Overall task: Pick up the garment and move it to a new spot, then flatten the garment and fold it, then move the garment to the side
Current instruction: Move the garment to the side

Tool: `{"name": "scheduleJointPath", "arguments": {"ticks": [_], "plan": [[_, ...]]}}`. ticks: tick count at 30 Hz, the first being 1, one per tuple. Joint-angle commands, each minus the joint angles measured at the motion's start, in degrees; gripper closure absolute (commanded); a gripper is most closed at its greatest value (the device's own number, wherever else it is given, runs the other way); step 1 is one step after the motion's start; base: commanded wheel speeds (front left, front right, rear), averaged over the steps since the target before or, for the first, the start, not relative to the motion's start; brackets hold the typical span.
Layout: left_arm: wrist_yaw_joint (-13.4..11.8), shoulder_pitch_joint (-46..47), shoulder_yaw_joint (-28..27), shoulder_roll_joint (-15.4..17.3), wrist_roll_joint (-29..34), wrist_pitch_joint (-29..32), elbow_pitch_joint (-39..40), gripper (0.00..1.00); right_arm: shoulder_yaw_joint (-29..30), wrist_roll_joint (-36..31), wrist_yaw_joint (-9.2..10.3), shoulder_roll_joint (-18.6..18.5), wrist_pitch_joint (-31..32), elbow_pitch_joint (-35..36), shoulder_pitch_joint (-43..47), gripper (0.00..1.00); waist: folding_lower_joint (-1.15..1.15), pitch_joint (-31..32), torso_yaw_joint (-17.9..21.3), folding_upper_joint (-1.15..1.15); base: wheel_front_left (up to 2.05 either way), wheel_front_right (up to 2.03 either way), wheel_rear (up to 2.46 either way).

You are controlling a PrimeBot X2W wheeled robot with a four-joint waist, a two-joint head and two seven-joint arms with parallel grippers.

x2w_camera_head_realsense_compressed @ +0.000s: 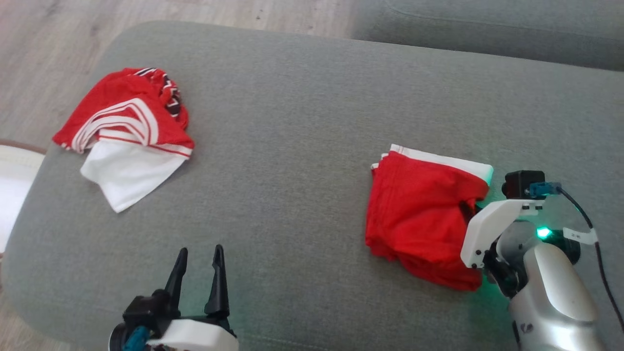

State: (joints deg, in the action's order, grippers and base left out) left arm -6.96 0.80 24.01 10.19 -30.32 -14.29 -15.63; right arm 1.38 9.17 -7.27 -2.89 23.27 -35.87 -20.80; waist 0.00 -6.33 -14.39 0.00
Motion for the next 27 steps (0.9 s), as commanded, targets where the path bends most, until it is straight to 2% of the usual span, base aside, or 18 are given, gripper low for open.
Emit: {"name": "scheduleJointPath", "arguments": {"ticks": [1, 9, 18, 23, 27], "plan": [[0.36, 2.40, -2.11, -0.07, 0.68, -0.71, 1.56, 0.00, -1.34, 0.32, -0.22, -0.21, -0.57, 1.25, -2.03, 1.00, 0.00, -0.36, 1.52, 0.00, 0.00, 0.00, 0.00], [1.02, 3.58, -2.03, -0.44, 1.93, -0.71, 2.26, 0.00, -2.28, 1.22, -0.22, -3.27, -2.28, 4.67, -3.84, 1.00, 0.00, -2.64, 8.44, 0.00, 0.00, 0.00, 0.00], [1.79, 8.26, -1.57, 0.44, 3.59, -0.34, 3.56, 0.00, -0.73, 1.91, -0.22, -8.98, -2.30, 12.14, -6.79, 1.00, 0.00, -8.90, 20.00, 0.00, 0.00, 0.00, 0.00], [2.07, 11.31, -1.26, 1.69, 4.51, 1.05, 4.46, 0.00, 1.24, 2.31, -0.22, -9.47, -3.08, 14.83, -7.72, 1.00, 0.00, -12.37, 24.80, 0.00, 0.00, 0.00, 0.00], [2.07, 13.10, -1.05, 2.13, 4.83, 2.13, 5.21, 0.00, 1.09, 2.26, -0.22, -9.37, -3.83, 15.24, -9.20, 1.00, 0.00, -14.21, 26.24, 0.00, 0.00, 0.00, 0.00]]}}
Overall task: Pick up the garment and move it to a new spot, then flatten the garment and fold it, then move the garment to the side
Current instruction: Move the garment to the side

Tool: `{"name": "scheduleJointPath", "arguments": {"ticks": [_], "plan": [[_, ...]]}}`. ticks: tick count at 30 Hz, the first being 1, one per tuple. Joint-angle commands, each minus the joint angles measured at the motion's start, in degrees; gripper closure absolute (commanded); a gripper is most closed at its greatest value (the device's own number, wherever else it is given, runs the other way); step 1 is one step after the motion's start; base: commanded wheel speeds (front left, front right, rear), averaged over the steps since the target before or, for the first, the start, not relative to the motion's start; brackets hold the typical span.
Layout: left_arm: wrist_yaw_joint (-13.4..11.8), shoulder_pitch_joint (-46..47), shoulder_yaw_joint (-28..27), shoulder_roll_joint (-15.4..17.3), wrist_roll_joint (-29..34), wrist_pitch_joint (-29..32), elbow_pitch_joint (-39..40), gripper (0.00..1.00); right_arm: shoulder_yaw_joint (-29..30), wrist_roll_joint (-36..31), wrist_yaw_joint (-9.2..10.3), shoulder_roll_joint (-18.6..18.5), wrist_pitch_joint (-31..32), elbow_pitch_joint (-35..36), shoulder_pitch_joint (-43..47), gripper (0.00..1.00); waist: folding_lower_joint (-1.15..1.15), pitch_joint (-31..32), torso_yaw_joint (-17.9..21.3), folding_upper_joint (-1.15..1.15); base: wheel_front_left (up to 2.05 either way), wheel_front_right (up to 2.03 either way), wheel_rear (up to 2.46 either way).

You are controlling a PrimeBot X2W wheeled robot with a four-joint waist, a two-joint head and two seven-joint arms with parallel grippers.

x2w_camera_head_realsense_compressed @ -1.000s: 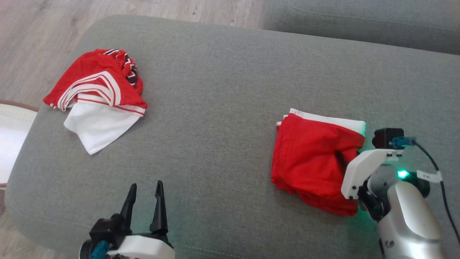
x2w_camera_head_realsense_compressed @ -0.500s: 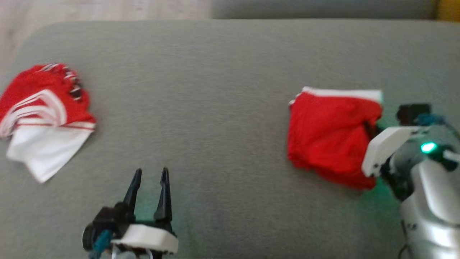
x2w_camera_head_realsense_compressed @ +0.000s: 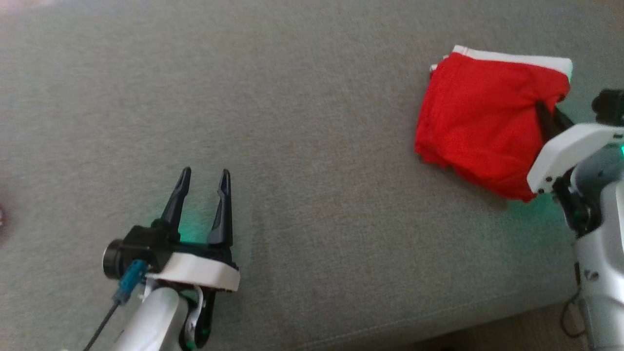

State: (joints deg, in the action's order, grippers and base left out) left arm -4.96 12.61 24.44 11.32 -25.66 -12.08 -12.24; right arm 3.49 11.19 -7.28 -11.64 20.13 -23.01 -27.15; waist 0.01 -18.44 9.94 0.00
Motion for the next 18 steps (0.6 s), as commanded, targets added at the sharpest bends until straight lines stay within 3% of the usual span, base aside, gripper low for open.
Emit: {"name": "scheduleJointPath", "arguments": {"ticks": [1, 8, 18], "plan": [[0.13, 1.74, -1.50, 1.06, 0.09, 0.18, 2.07, 0.00, -1.04, 0.02, -0.21, -0.93, -0.93, 2.32, -3.52, 1.00, -0.01, -2.49, 1.86, 0.00, 0.00, 0.00, 0.00], [0.16, 3.94, -1.66, 1.41, -0.21, 1.21, 4.38, 0.00, -2.71, -1.36, -0.21, -7.80, -0.95, -1.19, -9.56, 1.00, -0.01, -5.14, -2.14, 0.00, 0.00, 0.00, 0.00], [-1.40, 2.59, -2.43, 2.24, -0.47, 1.31, 7.78, 0.00, 1.34, -5.68, -0.21, -20.00, -0.63, -8.73, -15.33, 1.00, -0.01, -7.83, -9.94, 0.00, 0.00, 0.00, 0.00]]}}
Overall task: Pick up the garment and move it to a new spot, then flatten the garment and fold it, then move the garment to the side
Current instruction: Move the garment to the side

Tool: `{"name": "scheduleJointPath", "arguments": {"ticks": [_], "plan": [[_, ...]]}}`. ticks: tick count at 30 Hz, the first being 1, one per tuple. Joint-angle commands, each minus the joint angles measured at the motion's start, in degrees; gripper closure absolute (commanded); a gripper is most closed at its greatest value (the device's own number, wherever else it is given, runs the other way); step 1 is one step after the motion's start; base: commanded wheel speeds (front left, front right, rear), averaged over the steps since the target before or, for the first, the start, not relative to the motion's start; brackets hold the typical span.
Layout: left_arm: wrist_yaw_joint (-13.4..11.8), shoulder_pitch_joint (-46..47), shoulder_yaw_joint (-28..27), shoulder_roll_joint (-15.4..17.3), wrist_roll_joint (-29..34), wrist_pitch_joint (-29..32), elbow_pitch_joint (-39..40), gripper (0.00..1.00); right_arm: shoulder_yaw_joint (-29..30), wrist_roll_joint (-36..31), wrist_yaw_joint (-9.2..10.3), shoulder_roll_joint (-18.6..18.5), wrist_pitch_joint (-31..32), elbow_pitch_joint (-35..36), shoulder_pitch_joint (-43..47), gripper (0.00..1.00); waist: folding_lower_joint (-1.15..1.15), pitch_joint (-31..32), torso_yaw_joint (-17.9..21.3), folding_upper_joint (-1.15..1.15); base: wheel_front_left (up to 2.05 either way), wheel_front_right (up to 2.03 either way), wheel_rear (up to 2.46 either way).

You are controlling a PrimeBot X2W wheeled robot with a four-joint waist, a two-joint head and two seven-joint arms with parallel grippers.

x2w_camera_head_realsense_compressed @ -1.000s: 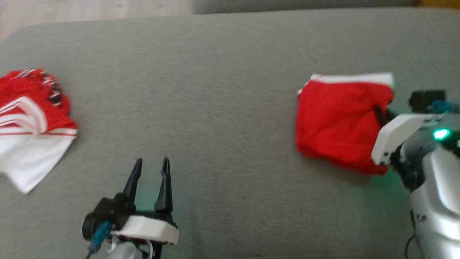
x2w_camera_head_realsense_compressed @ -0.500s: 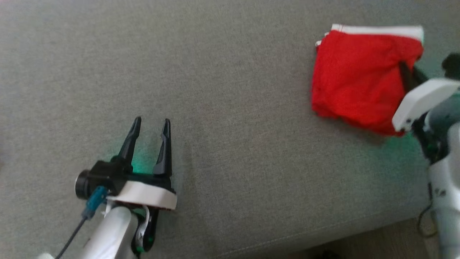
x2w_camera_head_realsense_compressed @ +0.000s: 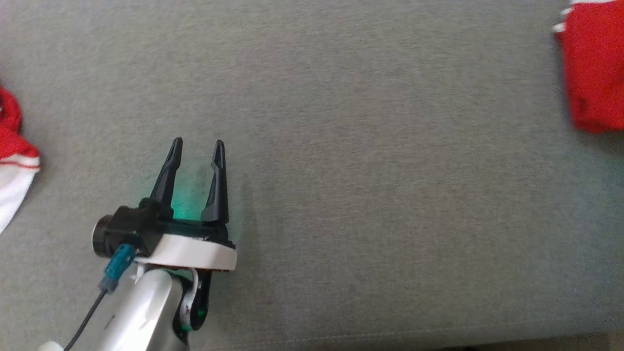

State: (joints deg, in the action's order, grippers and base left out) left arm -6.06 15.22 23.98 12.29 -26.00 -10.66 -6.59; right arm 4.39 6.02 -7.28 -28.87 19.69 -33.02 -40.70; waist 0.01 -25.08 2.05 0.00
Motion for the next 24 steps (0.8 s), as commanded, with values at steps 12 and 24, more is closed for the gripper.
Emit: {"name": "scheduleJointPath", "arguments": {"ticks": [12, 24], "plan": [[-0.76, -0.51, -1.53, 1.21, -0.43, -0.23, 2.90, 0.00, 2.62, -7.10, -0.21, -5.08, -5.99, -3.97, -5.00, 0.00, -0.01, -1.58, -3.48, 0.00, 0.00, 0.00, 0.00], [-0.53, -0.95, -1.07, 1.07, -1.42, -0.25, 1.31, 0.00, -0.35, -7.90, -0.21, 2.47, -11.75, -4.01, -3.75, 0.00, -0.01, 4.46, -1.25, 0.00, 0.00, 0.00, 0.00]]}}
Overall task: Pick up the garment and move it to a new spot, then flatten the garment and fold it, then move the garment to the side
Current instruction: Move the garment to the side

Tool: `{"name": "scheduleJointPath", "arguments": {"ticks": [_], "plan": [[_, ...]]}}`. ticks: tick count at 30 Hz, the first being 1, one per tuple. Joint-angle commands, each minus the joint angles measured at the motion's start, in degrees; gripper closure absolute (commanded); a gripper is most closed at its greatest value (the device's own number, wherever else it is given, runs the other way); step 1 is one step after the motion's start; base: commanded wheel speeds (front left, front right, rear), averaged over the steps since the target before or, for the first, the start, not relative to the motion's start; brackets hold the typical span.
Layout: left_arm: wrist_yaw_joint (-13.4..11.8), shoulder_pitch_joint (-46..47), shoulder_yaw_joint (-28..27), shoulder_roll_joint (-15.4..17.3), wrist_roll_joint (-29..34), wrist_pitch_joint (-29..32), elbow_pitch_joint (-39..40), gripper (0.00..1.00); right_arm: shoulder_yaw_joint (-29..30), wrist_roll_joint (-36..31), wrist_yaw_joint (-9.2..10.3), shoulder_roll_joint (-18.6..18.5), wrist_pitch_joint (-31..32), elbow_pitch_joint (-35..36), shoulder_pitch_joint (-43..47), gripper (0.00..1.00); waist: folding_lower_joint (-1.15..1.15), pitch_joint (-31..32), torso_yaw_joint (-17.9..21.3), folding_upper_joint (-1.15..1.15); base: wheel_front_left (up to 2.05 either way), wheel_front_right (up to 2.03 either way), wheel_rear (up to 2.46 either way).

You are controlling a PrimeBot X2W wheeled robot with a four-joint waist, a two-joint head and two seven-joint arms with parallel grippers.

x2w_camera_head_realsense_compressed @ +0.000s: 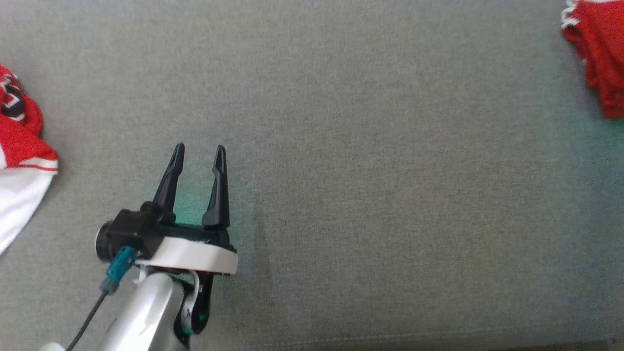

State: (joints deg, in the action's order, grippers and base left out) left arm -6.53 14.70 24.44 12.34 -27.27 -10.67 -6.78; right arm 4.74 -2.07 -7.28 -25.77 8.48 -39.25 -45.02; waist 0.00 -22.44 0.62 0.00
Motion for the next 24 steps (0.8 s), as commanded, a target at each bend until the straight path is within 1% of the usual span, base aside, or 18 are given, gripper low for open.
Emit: {"name": "scheduleJointPath", "arguments": {"ticks": [1, 8, 13, 20, 22, 23, 24], "plan": [[-0.05, -0.65, -1.62, 0.95, -0.37, -0.38, 1.17, 0.00, -1.25, 0.31, -0.21, 0.14, -0.79, 2.62, 0.95, 0.00, 0.00, 2.83, 0.15, 0.00, 0.00, 0.00, 0.00], [-0.20, -3.49, -2.76, 0.58, -2.20, -1.76, -2.20, 0.00, -5.08, 1.74, -0.21, 6.31, -3.29, 6.17, 6.03, 0.00, 0.00, 11.28, -0.29, 0.00, 0.00, 0.00, 0.00], [-0.52, -6.52, -4.21, 0.73, -3.60, -2.66, -4.91, 0.00, -7.38, 4.22, -0.21, 12.09, -5.48, 8.59, 11.59, 0.00, 0.00, 16.07, -0.84, 0.00, 0.00, 0.00, 0.00], [-1.18, -11.44, -6.13, 1.27, -5.12, -3.40, -7.25, 0.00, -5.94, 3.64, -0.21, 19.61, -9.78, 12.13, 21.54, 0.00, 0.00, 20.31, -1.51, 0.00, 0.00, 0.00, 0.00], [-1.26, -12.57, -6.18, 1.32, -5.23, -3.50, -7.40, 0.00, -5.39, 2.94, -0.21, 21.16, -10.77, 13.94, 25.09, 0.00, 0.00, 21.29, -1.85, 0.00, 0.00, 0.00, 0.00], [-1.26, -13.58, -6.11, 1.34, -5.33, -3.57, -7.54, 0.00, -4.74, 1.44, -0.21, 22.12, -11.55, 16.29, 28.88, 0.00, 0.00, 22.24, -2.17, 0.00, 0.00, 0.00, 0.00], [-1.35, -14.04, -6.05, 1.27, -5.36, -3.59, -7.56, 0.00, -4.67, 1.40, -0.21, 22.46, -11.91, 17.52, 30.78, 0.00, 0.00, 22.59, -2.27, 0.00, 0.00, 0.00, 0.00]]}}
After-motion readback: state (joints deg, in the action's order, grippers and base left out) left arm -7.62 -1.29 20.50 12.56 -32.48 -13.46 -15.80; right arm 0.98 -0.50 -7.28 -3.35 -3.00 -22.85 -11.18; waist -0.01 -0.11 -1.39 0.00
